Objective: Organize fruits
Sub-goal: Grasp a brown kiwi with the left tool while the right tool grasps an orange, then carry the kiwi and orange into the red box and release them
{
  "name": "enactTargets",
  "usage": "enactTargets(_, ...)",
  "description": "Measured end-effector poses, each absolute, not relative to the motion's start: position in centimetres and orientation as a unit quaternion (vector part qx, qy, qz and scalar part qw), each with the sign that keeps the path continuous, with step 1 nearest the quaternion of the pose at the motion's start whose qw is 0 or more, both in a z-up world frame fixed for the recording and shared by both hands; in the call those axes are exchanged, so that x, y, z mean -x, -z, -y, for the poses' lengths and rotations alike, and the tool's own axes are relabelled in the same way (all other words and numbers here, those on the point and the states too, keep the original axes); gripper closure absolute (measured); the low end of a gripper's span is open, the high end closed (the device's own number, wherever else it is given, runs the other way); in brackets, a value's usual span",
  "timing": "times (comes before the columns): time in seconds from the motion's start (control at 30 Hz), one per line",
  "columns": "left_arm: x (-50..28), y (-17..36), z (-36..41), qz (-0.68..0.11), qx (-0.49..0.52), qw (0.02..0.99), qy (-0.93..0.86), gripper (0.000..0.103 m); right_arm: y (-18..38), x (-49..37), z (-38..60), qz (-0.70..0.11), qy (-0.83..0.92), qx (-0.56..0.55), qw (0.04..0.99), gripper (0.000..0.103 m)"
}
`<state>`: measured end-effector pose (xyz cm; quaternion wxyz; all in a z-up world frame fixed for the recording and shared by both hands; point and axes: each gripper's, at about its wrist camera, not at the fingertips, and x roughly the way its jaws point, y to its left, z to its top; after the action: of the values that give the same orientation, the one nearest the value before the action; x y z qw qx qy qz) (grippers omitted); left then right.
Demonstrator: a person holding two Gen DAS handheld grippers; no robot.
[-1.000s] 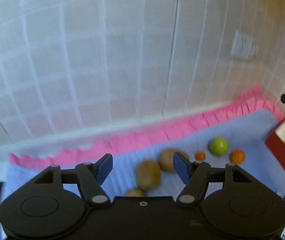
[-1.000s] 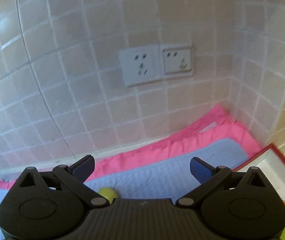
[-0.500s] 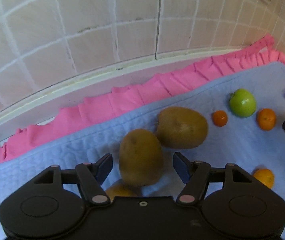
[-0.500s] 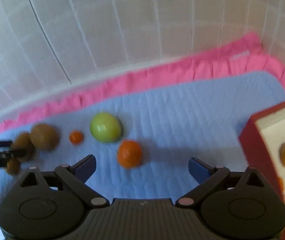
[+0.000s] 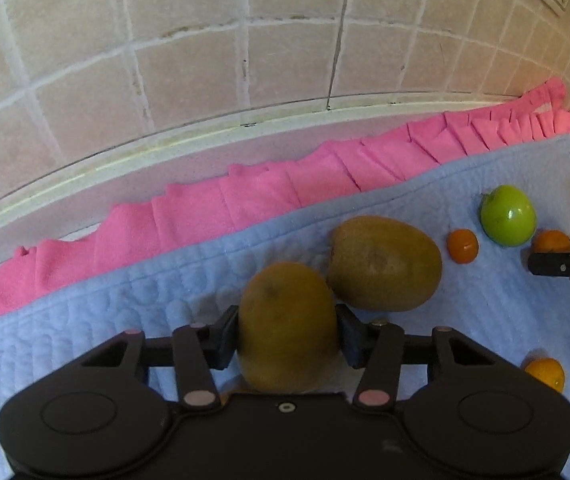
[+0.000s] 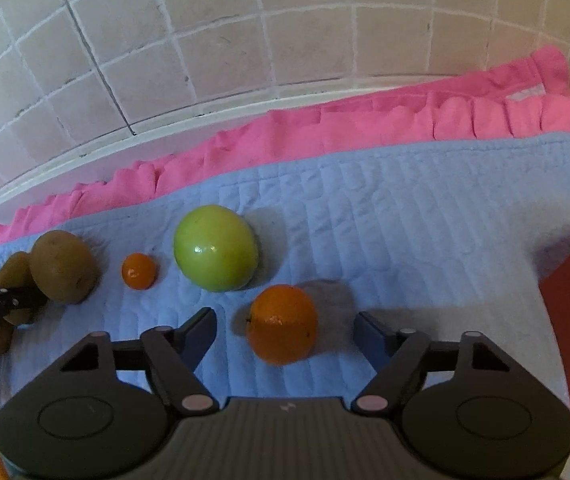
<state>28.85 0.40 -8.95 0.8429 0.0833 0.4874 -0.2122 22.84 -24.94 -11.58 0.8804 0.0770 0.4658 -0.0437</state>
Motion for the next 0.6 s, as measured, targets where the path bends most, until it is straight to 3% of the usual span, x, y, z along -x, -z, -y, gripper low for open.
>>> enactTargets(0.07, -28.7, 8.9, -0.4, -0.486, -0.08, 0.845, 0.21, 0.043, 11.6, -22.9, 24.8, -0.467, 0.043, -0.069, 0.881, 0.038)
enactTargets(0.13, -28.5, 8.8, -0.5, -0.481, -0.077, 0.848, 0.208, 0.043, 11.5, -22.9, 24.8, -0.465, 0.043, -0.063, 0.882, 0.056)
enactTargets(0.2, -28.5, 8.8, -0.7, -0.482, -0.07, 0.849, 0.206, 0.043, 11.3, -22.8, 25.0, -0.463, 0.035, -0.069, 0.883, 0.063)
enactTargets(0.6, -25.5, 2.2, 0.1, -0.423, -0.07, 0.879, 0.207, 0.044, 6.3, -17.9, 26.8, -0.407, 0.025, -0.116, 0.905, 0.064)
